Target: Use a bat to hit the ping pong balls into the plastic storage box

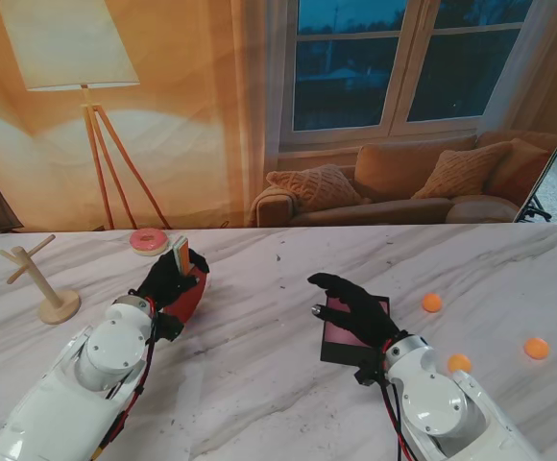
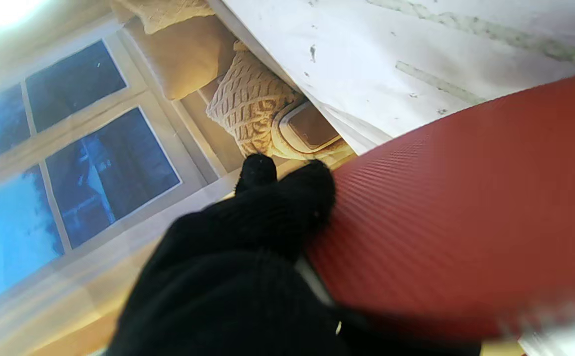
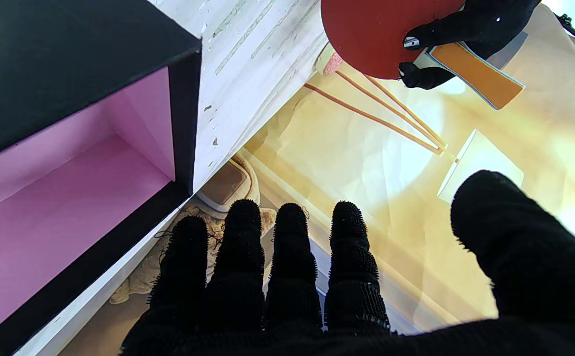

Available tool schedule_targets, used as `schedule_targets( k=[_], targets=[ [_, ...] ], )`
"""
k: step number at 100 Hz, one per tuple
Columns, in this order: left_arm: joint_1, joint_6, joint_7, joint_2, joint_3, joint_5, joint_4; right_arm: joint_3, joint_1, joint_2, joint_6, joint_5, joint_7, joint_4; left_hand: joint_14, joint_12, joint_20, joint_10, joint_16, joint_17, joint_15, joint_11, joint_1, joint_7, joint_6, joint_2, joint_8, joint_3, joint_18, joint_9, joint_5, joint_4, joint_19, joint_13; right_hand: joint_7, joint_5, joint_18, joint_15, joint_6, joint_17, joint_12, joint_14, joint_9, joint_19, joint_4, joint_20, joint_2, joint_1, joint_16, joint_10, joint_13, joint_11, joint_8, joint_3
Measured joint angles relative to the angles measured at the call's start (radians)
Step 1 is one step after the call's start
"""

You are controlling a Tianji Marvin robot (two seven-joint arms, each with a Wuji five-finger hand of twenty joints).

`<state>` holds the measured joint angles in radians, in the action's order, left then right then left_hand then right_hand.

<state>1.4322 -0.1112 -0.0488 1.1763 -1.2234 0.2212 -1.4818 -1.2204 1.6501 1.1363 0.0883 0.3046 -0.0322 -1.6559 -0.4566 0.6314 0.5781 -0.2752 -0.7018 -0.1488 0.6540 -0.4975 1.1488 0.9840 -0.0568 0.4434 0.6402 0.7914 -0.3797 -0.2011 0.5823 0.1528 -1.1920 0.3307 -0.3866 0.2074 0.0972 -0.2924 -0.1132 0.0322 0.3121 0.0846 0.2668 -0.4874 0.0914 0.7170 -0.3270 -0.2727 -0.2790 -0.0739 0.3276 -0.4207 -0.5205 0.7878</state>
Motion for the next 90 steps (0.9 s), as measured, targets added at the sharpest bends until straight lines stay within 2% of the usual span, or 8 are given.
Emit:
schedule_targets(
  k=[11, 28, 34, 45, 53, 64, 75, 90],
  targets=[
    [-0.004, 0.005, 0.045, -0.014, -0.002, 0.072, -0.003, 0.0, 0.0, 0.0, 0.0, 0.0, 0.001, 0.0, 0.001, 0.0, 0.012, -0.001, 0.009, 0.036, -0.013, -0.001, -0.087, -0.016, -0.021, 0.035, -0.004, -0.029, 0.008, 0.0, -0.066, -0.001, 0.021, -0.005, 0.0, 0.0, 0.0, 0.0, 0.0, 0.0, 0.0, 0.0, 0.0, 0.0, 0.0, 0.0, -0.002, 0.0, 0.0, 0.0, 0.0, 0.0, 0.0, 0.0],
    [0.001, 0.018, 0.083, -0.036, -0.013, 0.144, -0.012, 0.0, 0.0, 0.0, -0.001, 0.0, 0.002, 0.0, 0.0, -0.001, 0.023, -0.001, 0.014, 0.082, -0.036, 0.033, -0.221, -0.137, -0.049, 0.024, 0.11, -0.051, 0.009, 0.001, -0.189, 0.005, 0.04, -0.043, 0.0, 0.0, 0.0, 0.0, 0.0, 0.0, 0.0, 0.0, 0.0, 0.0, 0.0, 0.0, -0.002, 0.0, 0.0, 0.0, 0.0, 0.0, 0.0, 0.0],
    [0.006, 0.018, 0.114, -0.043, -0.023, 0.148, -0.022, 0.0, 0.0, 0.0, -0.001, 0.0, 0.002, 0.0, 0.0, -0.001, 0.023, -0.001, 0.014, 0.089, -0.037, 0.029, -0.253, -0.185, -0.049, 0.001, 0.138, -0.051, 0.009, 0.001, -0.217, -0.019, 0.043, -0.043, 0.0, 0.0, 0.0, 0.0, 0.0, 0.0, 0.0, 0.0, 0.0, 0.0, 0.0, 0.0, -0.002, 0.0, 0.0, 0.0, 0.0, 0.0, 0.0, 0.0],
    [0.019, 0.012, 0.153, -0.056, -0.042, 0.168, -0.046, 0.001, 0.0, 0.0, -0.002, -0.001, 0.003, 0.0, -0.008, 0.035, 0.026, -0.013, -0.027, 0.083, -0.002, 0.014, -0.26, -0.207, -0.049, 0.001, 0.171, -0.051, 0.009, 0.001, -0.227, -0.029, 0.03, -0.04, 0.0, 0.0, 0.0, 0.0, 0.0, 0.0, 0.0, 0.0, 0.0, 0.0, 0.0, 0.0, -0.002, 0.0, 0.0, 0.0, 0.0, 0.0, 0.0, 0.0],
    [0.027, 0.006, 0.156, -0.063, -0.049, 0.215, -0.057, 0.001, 0.0, 0.0, -0.002, -0.001, 0.003, 0.0, -0.013, 0.101, 0.053, -0.028, -0.081, 0.045, 0.065, -0.038, -0.261, -0.204, -0.048, 0.004, 0.195, -0.052, 0.005, -0.012, -0.227, -0.029, -0.014, -0.006, 0.0, 0.0, 0.0, 0.0, 0.0, 0.0, 0.0, 0.0, 0.0, 0.0, 0.0, 0.0, -0.002, 0.0, 0.0, 0.0, 0.0, 0.0, 0.0, 0.0],
    [0.033, 0.004, 0.143, -0.068, -0.054, 0.258, -0.063, 0.002, 0.0, 0.0, -0.002, -0.001, 0.004, 0.0, -0.023, 0.215, 0.098, -0.047, -0.153, -0.068, 0.178, -0.156, -0.262, -0.176, -0.026, 0.017, 0.206, -0.067, -0.031, -0.129, -0.221, -0.029, -0.085, 0.102, 0.0, 0.0, 0.0, 0.0, 0.0, 0.0, 0.0, 0.0, 0.0, 0.0, 0.0, 0.0, -0.002, 0.0, 0.0, 0.0, 0.0, 0.0, 0.0, 0.0],
    [0.036, 0.0, 0.123, -0.068, -0.052, 0.262, -0.062, 0.003, -0.001, 0.0, -0.003, -0.003, 0.006, 0.0, -0.027, 0.448, 0.173, -0.052, -0.202, -0.178, 0.281, -0.241, -0.253, -0.151, -0.012, 0.032, 0.206, -0.094, -0.067, -0.296, -0.205, -0.036, -0.145, 0.206, 0.0, 0.0, 0.0, 0.0, 0.0, 0.0, 0.0, 0.0, 0.0, 0.0, 0.0, 0.0, -0.002, 0.0, 0.0, 0.0, 0.0, 0.0, 0.0, 0.0],
    [0.032, 0.004, 0.092, -0.068, -0.043, 0.302, -0.052, 0.004, -0.001, -0.001, -0.004, -0.004, 0.008, 0.0, -0.032, 0.489, 0.196, -0.046, -0.2, -0.318, 0.342, -0.253, -0.254, -0.138, 0.025, 0.041, 0.177, -0.105, -0.115, -0.517, -0.159, -0.036, -0.217, 0.356, 0.0, 0.0, 0.0, 0.0, 0.0, 0.0, 0.0, 0.0, 0.0, 0.0, 0.0, 0.001, -0.002, 0.0, 0.0, 0.0, 0.0, 0.0, 0.0, 0.0]
  ],
)
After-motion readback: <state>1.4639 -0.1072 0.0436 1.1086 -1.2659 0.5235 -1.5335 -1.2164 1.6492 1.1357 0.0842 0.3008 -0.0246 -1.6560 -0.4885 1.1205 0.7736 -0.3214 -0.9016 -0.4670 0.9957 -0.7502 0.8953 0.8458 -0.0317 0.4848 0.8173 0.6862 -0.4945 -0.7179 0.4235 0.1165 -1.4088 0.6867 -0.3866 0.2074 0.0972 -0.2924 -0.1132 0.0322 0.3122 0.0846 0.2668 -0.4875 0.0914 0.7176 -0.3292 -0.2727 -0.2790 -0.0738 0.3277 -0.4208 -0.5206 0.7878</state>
